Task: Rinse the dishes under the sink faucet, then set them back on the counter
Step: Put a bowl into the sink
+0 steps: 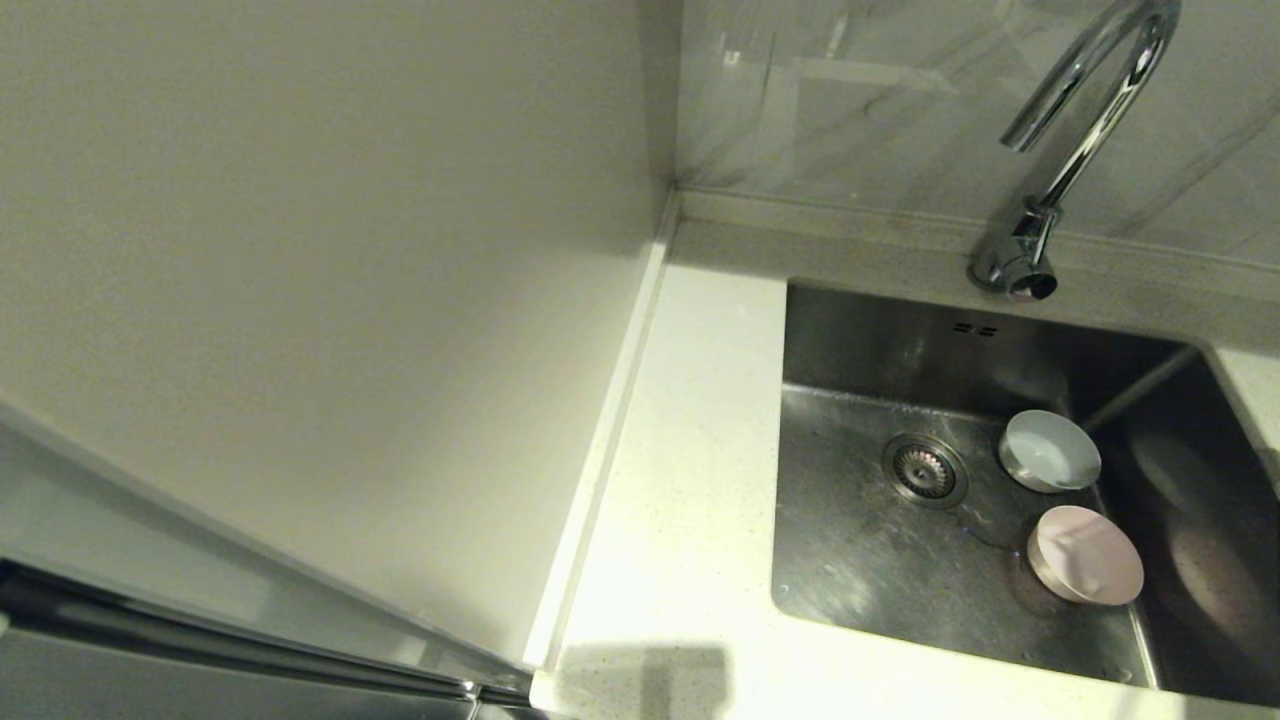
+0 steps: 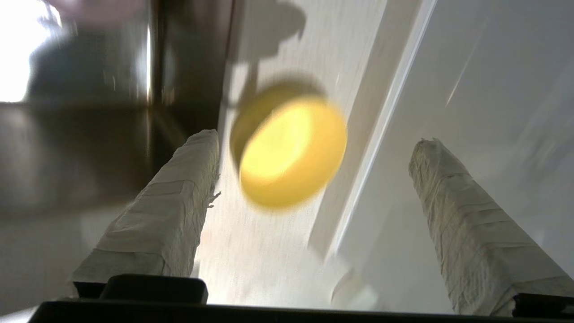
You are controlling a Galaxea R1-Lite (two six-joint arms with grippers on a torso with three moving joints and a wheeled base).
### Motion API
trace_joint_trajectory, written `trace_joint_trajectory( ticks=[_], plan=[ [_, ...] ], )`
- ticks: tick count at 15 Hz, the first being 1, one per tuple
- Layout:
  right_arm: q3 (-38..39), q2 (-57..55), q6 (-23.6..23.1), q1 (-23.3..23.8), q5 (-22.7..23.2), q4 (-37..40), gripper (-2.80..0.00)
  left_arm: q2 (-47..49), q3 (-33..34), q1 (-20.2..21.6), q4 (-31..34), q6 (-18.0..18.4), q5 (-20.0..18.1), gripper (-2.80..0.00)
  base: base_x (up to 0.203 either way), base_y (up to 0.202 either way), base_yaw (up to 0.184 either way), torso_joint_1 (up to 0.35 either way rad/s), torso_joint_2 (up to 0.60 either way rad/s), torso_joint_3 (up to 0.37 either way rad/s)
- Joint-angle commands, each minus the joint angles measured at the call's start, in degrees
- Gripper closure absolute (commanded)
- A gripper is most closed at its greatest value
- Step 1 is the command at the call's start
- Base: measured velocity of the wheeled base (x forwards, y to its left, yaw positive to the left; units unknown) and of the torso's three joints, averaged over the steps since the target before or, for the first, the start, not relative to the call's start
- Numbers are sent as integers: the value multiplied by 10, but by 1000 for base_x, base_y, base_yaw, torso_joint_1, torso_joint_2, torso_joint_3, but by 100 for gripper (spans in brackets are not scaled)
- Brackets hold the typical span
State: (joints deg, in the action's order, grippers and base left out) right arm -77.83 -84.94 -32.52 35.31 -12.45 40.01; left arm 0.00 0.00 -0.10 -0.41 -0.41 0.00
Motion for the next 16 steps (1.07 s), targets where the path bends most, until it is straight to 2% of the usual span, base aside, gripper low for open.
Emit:
trace_joint_trajectory(
  ticks=[1,4,8,10,12,16],
  plan=[
    [-8,-8,-1,22,-1,42,-280,0,2,0,0,0,0,0,0,0,0,0,0,0],
    [-25,-17,4,26,-1,119,-280,0,2,0,0,0,0,0,0,0,0,0,0,0],
    [-65,-64,56,25,2,226,-280,0,2,0,0,0,0,0,0,0,0,0,0,0],
    [-104,-106,101,25,14,275,-280,0,2,0,0,0,0,0,0,0,0,0,0,0],
    [-143,-146,133,25,33,287,-280,0,2,0,0,0,0,0,0,0,0,0,0,0],
    [-196,-218,161,38,52,289,-280,0,2,0,0,0,0,0,0,0,0,0,0,0]
  ],
)
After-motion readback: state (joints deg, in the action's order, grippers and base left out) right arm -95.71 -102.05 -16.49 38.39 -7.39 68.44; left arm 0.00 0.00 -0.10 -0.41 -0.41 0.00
